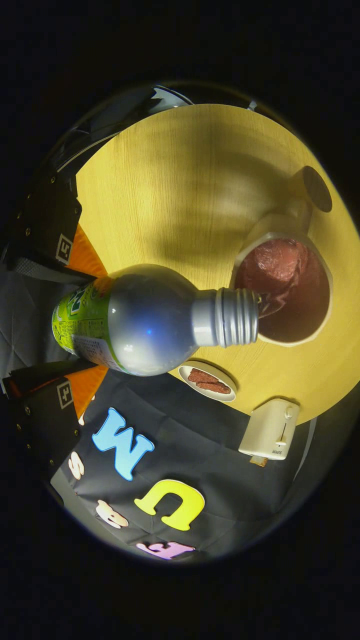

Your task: Take the bottle from table, then pour the juice into the cup, finally place the bottle on the coaster

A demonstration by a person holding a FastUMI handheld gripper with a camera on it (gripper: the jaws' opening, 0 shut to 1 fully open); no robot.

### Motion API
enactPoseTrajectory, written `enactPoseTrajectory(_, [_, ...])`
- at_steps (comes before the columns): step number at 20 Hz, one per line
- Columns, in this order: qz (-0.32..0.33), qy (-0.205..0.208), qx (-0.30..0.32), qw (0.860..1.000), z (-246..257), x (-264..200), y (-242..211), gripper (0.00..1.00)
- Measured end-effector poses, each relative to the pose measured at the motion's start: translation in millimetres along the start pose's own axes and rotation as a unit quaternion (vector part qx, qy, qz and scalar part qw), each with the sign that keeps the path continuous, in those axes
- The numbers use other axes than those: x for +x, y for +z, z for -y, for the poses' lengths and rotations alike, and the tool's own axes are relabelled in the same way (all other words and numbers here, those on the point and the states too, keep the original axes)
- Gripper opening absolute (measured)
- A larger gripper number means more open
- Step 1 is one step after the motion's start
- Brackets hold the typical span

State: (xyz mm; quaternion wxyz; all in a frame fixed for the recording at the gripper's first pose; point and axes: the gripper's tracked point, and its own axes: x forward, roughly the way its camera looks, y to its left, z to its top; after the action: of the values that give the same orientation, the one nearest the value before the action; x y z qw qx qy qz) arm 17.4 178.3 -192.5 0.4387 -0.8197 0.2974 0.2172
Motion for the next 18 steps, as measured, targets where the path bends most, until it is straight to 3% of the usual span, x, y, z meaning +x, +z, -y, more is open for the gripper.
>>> enactPoseTrajectory(18, [-0.020,-0.015,-0.075,0.997,17,-5,-3,0.69])
